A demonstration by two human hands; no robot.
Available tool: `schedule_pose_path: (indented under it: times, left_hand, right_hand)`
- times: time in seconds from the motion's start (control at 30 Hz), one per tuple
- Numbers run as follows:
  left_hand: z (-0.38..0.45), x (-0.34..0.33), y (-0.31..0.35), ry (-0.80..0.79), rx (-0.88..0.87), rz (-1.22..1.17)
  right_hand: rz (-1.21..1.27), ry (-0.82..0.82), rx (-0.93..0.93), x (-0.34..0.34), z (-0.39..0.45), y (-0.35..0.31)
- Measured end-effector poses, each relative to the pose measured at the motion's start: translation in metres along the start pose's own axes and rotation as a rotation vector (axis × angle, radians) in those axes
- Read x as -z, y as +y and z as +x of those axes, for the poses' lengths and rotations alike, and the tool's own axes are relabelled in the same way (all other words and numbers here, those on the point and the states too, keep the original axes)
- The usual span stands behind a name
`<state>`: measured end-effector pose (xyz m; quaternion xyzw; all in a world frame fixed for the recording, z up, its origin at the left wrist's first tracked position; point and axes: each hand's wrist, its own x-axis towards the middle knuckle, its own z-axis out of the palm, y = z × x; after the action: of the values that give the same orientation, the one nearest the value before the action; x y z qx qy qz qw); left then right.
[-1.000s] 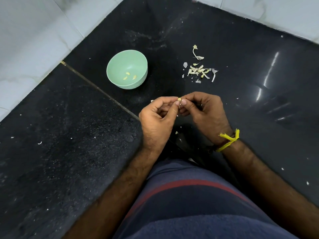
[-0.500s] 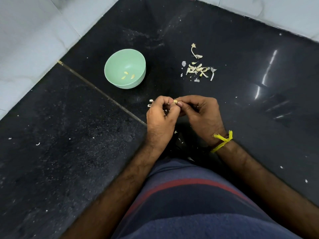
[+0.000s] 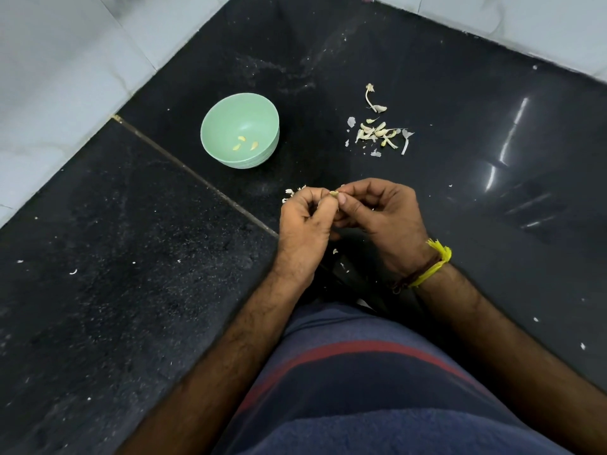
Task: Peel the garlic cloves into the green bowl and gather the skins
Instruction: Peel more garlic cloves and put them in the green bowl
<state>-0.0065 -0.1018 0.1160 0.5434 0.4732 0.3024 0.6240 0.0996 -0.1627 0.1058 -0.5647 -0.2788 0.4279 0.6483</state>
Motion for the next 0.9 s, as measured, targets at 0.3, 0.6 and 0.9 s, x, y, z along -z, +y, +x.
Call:
schedule_pose_path:
  times: [0.3,0.6,0.9]
  left_hand:
    - [-0.007,-0.005,0.010,-0.025,0.194,-0.073]
    - [-0.009,-0.004,0.021,-0.068,0.330,-0.236]
    - [-0.010,-0.003,0.022,-0.014,0.401,-0.315]
  right_hand:
    - [-0.271,0.098,0.176,-0.005,-0.003,0.002]
    - [-0.131,0.105,0.219,-0.007,-0.009,0.005]
    - [-0.116,0.084,0.205,-0.008,-0.010,0.008]
